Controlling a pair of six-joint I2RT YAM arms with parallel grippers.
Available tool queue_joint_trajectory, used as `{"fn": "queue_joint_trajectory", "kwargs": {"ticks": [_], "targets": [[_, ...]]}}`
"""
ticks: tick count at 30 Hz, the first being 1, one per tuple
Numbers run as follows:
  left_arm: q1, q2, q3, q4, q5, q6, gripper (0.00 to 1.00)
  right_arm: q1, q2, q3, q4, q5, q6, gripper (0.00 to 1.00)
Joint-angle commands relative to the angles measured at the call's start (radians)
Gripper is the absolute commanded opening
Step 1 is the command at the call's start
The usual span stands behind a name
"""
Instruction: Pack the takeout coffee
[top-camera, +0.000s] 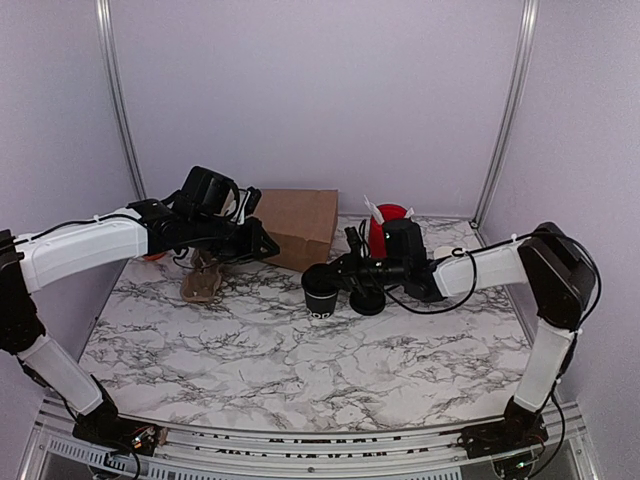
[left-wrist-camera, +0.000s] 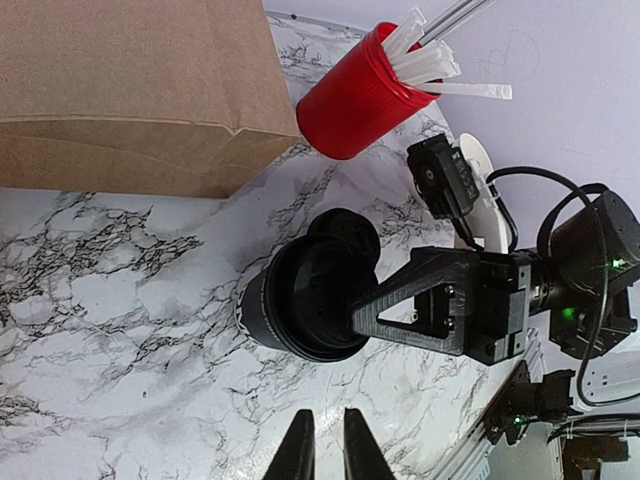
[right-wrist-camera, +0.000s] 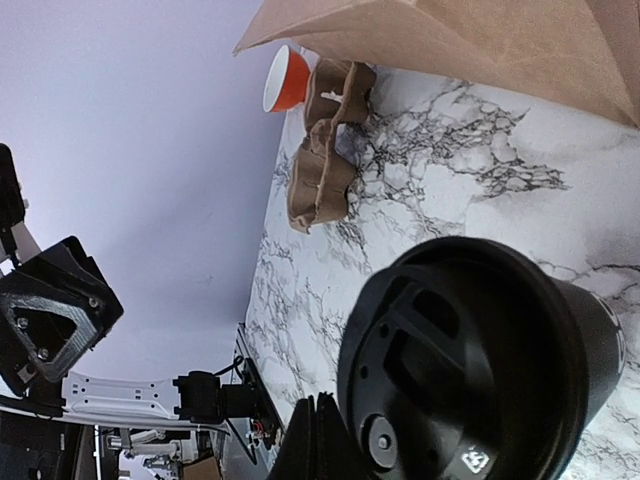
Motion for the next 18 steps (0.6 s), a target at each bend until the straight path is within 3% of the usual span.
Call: {"fn": "queue_joint_trajectory", "kwargs": {"ticks": [1,5,18], "targets": [[0.000,0.003,-0.011,0.023,0.013,0.002,0.11,-0.008,-0.086,0.077,-0.054,0.020,-0.048,0.00],[0.000,0.004,-0.015,0.028,0.019,0.000,0.11,-0.021,-0.089,0.044,-0.048,0.027,-0.053,0.00],[0.000,0.011,-0.029,0.042,0.029,-0.004,0.11,-0.047,0.056,-0.112,0.191,-0.001,0.062,0.00]]}}
